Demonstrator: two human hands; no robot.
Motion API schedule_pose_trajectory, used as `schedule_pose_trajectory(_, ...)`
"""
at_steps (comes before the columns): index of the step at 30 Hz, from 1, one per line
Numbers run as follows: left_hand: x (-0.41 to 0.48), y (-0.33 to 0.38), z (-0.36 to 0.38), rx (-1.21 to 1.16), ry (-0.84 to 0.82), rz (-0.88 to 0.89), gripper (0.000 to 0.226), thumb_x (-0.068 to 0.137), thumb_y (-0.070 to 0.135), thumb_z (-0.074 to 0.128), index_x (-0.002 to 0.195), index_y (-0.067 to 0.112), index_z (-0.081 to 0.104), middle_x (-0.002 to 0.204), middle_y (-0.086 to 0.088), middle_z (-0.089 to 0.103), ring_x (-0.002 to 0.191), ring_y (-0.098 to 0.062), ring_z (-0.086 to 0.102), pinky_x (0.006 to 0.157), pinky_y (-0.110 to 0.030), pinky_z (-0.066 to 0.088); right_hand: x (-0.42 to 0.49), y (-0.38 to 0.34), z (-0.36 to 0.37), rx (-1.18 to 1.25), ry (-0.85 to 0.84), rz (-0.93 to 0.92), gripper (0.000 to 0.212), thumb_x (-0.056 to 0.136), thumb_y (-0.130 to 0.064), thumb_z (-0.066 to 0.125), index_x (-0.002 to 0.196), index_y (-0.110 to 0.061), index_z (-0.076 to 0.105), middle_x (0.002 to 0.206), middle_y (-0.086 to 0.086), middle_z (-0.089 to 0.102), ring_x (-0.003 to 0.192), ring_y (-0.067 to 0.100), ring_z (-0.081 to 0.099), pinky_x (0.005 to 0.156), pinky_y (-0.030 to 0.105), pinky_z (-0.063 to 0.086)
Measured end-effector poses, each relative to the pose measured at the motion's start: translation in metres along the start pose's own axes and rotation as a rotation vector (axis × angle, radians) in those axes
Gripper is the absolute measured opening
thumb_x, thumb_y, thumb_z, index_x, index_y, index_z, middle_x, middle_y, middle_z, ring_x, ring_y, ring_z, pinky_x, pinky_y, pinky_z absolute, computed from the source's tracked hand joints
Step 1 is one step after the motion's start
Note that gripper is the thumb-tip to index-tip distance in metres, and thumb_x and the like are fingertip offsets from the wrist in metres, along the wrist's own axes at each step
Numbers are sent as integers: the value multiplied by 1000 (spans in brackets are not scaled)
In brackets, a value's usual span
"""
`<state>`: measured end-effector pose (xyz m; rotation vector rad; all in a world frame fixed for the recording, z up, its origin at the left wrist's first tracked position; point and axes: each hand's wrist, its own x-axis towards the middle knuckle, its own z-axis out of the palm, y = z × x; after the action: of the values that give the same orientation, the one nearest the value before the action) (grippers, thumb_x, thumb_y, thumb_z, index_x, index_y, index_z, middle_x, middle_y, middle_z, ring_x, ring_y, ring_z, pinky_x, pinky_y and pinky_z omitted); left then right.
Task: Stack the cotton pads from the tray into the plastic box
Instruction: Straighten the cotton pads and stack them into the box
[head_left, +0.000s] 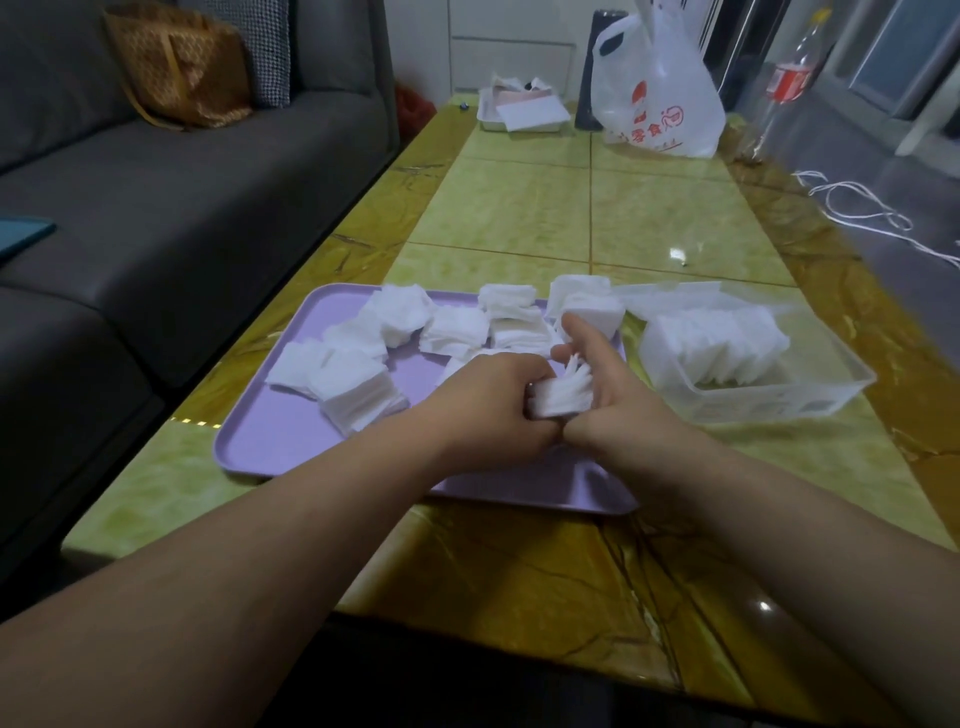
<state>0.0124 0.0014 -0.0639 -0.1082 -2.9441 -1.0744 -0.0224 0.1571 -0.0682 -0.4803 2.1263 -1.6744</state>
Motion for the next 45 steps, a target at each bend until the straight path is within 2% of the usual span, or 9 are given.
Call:
schedule_pose_trajectory(6,-4,7,-10,-264,94,39,14,81,21,82,93,20,75,92,-4,65,72,-5,59,68,-20,48,-4,-12,-33,-111,10,-52,73,81,7,75,144,-22,51,125,-2,67,115,13,66,104,31,52)
schedule_pose_trajectory(11,-2,20,-7,-532,95,-23,20,85,14,81,102,19,71,90,-1,76,77,-7,64,70,-26,51,-10,-17,-52,-6,56,-49,35,84,-1,79,115,-15,70,108,7,77,105,23,73,95,40,59)
schedule_pose_trajectory(16,24,43,-6,-682,80,-89,19,93,6,70,110,14,68,102,-12,76,86,-20,71,72,-34,59,-9,-22,-64,81,217,-74,33,77,-25,80,107,-20,70,102,6,78,101,29,74,93,51,59)
schedule_pose_trajectory(20,56,82,6,-619,65,-70,19,95,15,69,113,18,67,98,-8,77,85,-18,72,66,-29,58,-10,-23,-96,63,421,-81,22,79,-30,76,100,-26,71,95,5,77,91,30,74,80,53,62)
schedule_pose_trajectory(24,85,102,29,-405,132,-41,25,91,23,73,115,22,66,98,3,73,83,-17,70,71,-27,55,-10,-22,-142,-161,753,-142,14,87,-26,72,98,-21,66,83,-5,68,66,-1,60,62,21,47)
schedule_pose_trajectory(27,96,108,46,-83,61,50,34,88,25,74,121,26,67,113,8,61,90,-14,65,83,-27,53,-6,-8,-181,-338,912,-104,24,85,-28,68,108,-23,66,102,-2,68,93,12,63,77,26,45)
schedule_pose_trajectory(38,100,97,65,-2,94,168,26,80,25,79,104,29,72,105,10,55,87,-10,59,84,-33,53,18,24,-187,-687,798,-38,34,88,-16,62,122,-18,69,125,4,61,110,28,57,86,34,44)
schedule_pose_trajectory(41,98,92,64,44,150,173,29,78,32,80,105,31,72,109,12,55,101,-11,55,88,-31,49,23,23,-178,-844,710,13,39,90,-20,63,129,-17,65,127,7,64,119,38,53,94,41,45)
schedule_pose_trajectory(45,95,86,61,103,185,198,30,77,38,80,105,31,73,116,15,59,112,-14,49,96,-32,44,19,19,-184,-866,772,51,39,91,-20,63,130,-18,64,123,10,69,116,39,57,84,41,47)
